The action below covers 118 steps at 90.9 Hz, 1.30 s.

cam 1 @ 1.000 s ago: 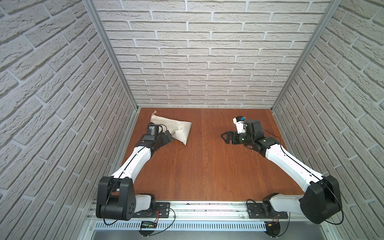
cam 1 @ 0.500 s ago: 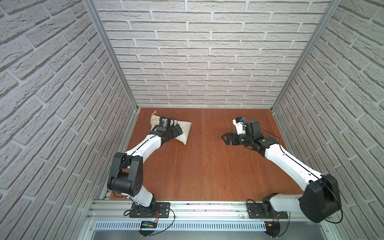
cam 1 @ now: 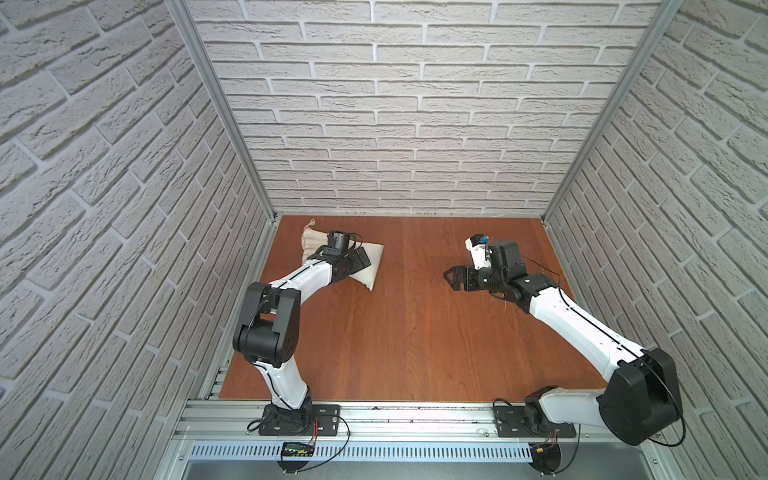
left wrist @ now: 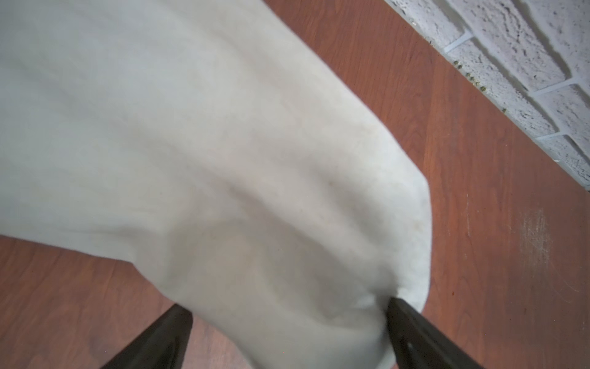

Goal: Close the soil bag
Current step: Move the soil bag to the center of the board.

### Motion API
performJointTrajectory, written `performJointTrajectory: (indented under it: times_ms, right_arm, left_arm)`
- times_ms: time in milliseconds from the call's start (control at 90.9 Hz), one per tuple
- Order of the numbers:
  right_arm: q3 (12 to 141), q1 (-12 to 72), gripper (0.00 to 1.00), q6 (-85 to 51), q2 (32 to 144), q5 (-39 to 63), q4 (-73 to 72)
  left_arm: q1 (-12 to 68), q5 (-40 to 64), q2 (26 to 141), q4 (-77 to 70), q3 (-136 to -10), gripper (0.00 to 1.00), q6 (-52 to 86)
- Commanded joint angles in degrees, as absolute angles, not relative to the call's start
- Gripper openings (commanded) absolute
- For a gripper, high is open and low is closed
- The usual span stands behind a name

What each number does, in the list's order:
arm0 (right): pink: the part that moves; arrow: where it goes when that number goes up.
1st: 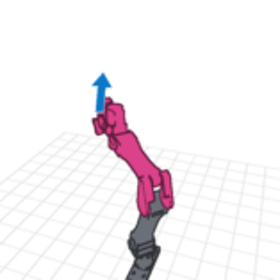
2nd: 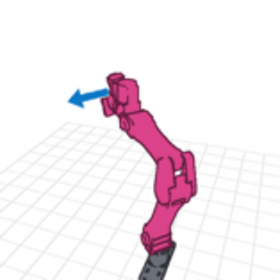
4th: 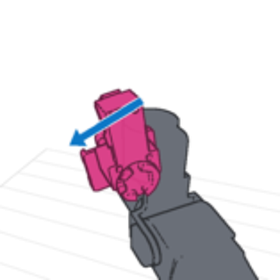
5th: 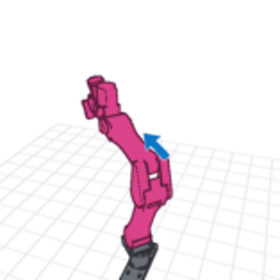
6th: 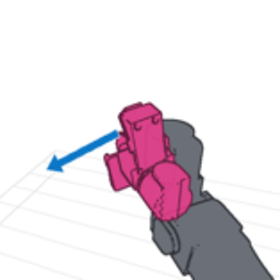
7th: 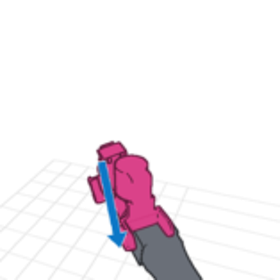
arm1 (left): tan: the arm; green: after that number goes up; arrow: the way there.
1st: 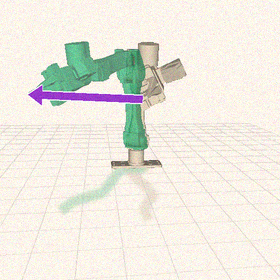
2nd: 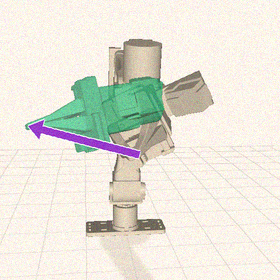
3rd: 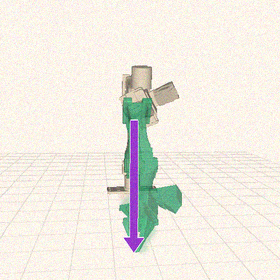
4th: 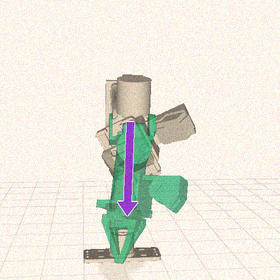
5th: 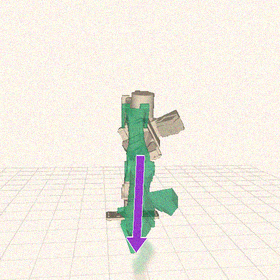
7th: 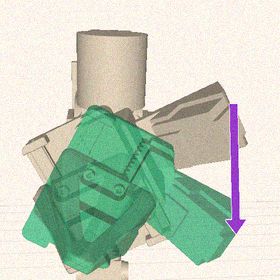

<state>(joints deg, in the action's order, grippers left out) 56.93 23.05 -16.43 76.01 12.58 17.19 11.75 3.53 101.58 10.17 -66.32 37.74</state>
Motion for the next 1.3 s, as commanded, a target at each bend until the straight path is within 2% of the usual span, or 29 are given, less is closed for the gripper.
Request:
performJointTrajectory:
  times_ms: [0,143,297,352,407,440,803,1001,1232,1287]
  right_arm:
    - [57.6,23.5,0.99,-15.7,75.6,11.6,16.2]
    - [57.3,23.4,0.99,-15.4,75.6,11.2,16.4]
    - [56.8,23.3,0.99,-15.2,75.2,10.6,16.3]
    - [56.5,23.2,0.99,-15.2,75.2,10.3,15.9]
    - [56.3,23.1,0.99,-15.3,75.3,10.3,15.6]
    - [56.3,23.1,0.99,-15.4,75.5,10.3,15.5]
    - [56.2,23.0,0.99,-16.7,75.7,10.8,14.4]
    - [55.2,22.9,0.99,-16.6,74.6,9.7,14.8]
    - [54.2,22.2,0.99,-17.0,73.2,9.6,15.5]
    - [54.3,22.0,0.99,-17.1,73.2,9.8,15.5]
  left_arm:
    - [12.9,4.3,103.9,9.1,-68.3,0.9,37.8]
    - [13.6,4.6,105.7,9.4,-69.2,0.69,37.6]
    - [13.7,6.2,107.8,10.0,-70.2,0.53,37.1]
    - [13.9,6.8,108.6,10.4,-70.8,0.45,36.7]
    - [14.3,7.1,109.2,11.3,-71.5,0.31,36.2]
    - [14.7,7.2,109.6,12.0,-71.9,0.28,35.7]
    - [20.7,7.4,112.5,16.6,-75.5,0.12,32.6]
    - [27.2,6.9,114.4,18.3,-78.1,0.11,32.5]
    - [32.0,8.0,112.6,13.5,-74.4,0.1,36.6]
    - [32.8,7.9,111.3,12.3,-73.0,0.15,37.6]
